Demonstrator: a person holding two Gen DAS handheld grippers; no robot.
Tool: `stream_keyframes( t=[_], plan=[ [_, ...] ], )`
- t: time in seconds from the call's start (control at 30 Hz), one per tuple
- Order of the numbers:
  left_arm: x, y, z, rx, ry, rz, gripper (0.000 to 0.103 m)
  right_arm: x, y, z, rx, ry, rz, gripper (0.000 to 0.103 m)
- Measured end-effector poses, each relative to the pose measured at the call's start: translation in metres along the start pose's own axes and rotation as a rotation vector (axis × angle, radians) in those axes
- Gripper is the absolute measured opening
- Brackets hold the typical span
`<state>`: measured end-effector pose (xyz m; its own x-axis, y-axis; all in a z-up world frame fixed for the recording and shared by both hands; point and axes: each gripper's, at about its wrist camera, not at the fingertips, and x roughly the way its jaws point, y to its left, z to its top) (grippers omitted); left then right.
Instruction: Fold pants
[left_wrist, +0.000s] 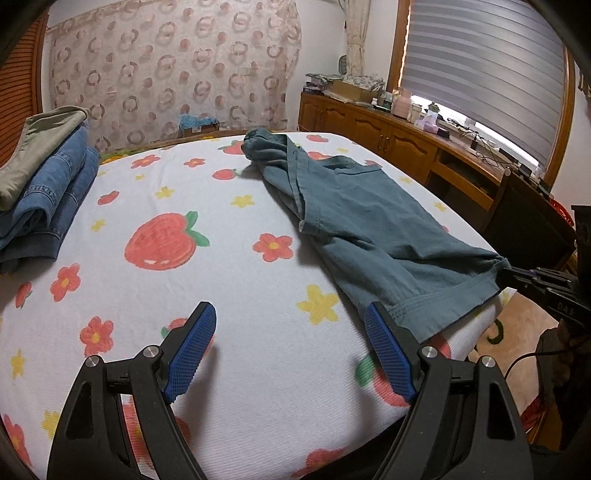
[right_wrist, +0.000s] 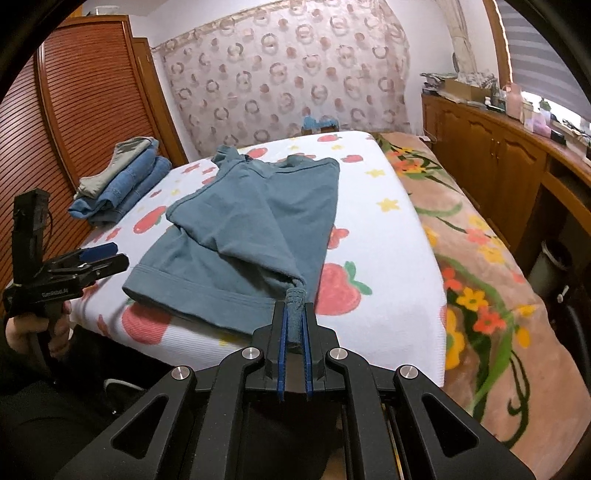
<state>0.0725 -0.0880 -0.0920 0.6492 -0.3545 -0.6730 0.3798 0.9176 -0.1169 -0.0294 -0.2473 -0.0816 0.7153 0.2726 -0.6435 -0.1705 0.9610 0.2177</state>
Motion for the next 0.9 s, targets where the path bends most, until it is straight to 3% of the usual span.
stream_keyframes(
  t=[0.1, 0.2, 0.4, 0.6, 0.8, 0.9],
  plan=[
    [0.000, 0.000, 0.000, -0.001, -0.002, 0.001, 0.083, -0.004, -0.005, -0.002, 0.000, -0.007, -0.008, 0.016],
    [0.001, 0.001, -0.002, -0.007, -0.006, 0.003, 0.083, -0.012, -0.005, -0.001, -0.010, -0.033, -0.017, 0.033],
    [0.000, 0.001, -0.001, -0.009, -0.007, -0.009, 0.083, -0.025, -0.012, 0.007, -0.033, -0.082, -0.054, 0.034],
    [0.001, -0.013, 0.008, 0.012, 0.012, -0.108, 0.083, -0.025, -0.010, 0.012, -0.032, -0.093, -0.073, 0.034],
    [0.005, -0.030, 0.011, 0.050, 0.044, -0.164, 0.052, -0.019, -0.004, 0.020, -0.057, -0.109, -0.061, 0.034],
    [0.012, -0.036, 0.009, 0.054, 0.077, -0.205, 0.043, -0.017, -0.007, 0.022, -0.049, -0.117, -0.060, 0.034]
  ],
)
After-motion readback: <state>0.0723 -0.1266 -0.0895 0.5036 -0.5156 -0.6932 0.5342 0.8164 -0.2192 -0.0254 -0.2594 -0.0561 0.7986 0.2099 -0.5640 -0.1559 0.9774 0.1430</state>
